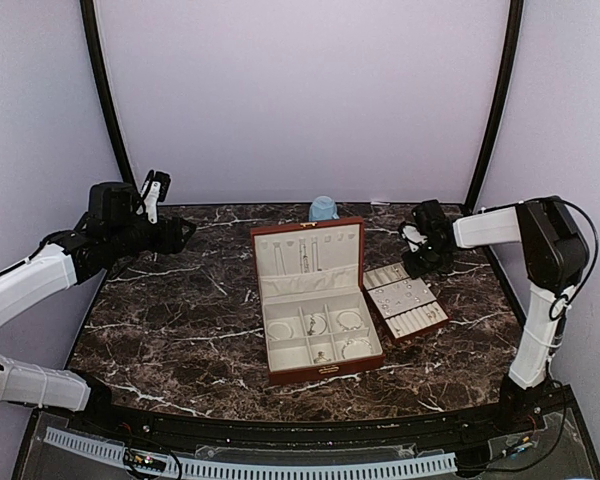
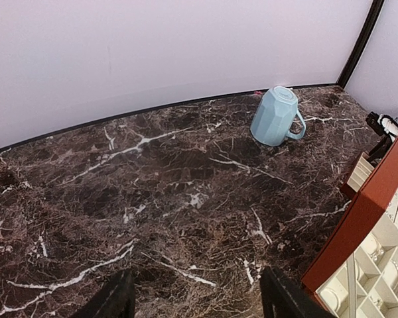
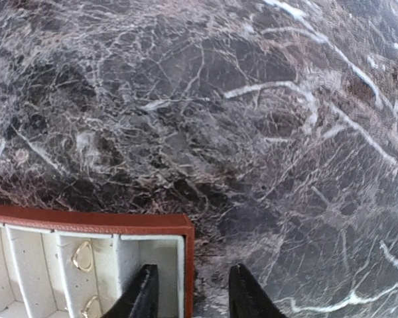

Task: Organize the mixed jewelry
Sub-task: Move to the center of the board in the compartment layer.

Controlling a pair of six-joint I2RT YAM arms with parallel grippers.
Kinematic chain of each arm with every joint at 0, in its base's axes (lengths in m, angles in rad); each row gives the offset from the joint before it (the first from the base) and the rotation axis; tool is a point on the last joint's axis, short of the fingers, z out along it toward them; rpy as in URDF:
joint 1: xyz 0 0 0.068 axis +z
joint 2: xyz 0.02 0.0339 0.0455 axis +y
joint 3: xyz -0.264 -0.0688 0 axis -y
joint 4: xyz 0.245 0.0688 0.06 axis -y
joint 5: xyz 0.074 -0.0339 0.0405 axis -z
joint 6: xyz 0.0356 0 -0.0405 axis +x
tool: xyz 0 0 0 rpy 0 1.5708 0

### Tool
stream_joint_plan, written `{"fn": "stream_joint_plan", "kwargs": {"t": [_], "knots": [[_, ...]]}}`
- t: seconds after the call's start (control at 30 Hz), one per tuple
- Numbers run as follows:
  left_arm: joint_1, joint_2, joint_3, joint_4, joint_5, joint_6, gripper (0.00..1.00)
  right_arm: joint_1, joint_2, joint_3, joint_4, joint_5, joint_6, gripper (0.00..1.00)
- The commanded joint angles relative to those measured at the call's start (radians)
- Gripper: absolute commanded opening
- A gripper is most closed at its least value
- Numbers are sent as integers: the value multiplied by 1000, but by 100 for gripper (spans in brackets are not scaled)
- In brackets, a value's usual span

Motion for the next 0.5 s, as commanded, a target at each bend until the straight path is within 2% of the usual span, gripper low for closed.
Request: {"fn": "stream_joint_plan", "kwargs": {"t": [0.0,0.2,0.33,0.47], "knots": [[5,-23,-15,-4,9,8,67,-8,-65,-40,21,9,38,42],[6,-39,-21,-2,-4,7,67,-30,-179,-50,-79,99,237,45],[6,-53,-29,6,-12,7,67,-31,-327,-93,-224,169,488,47],[7,-55,-30,12,-3,4,67,-30,-500,-220,-325,114,770,47]]}}
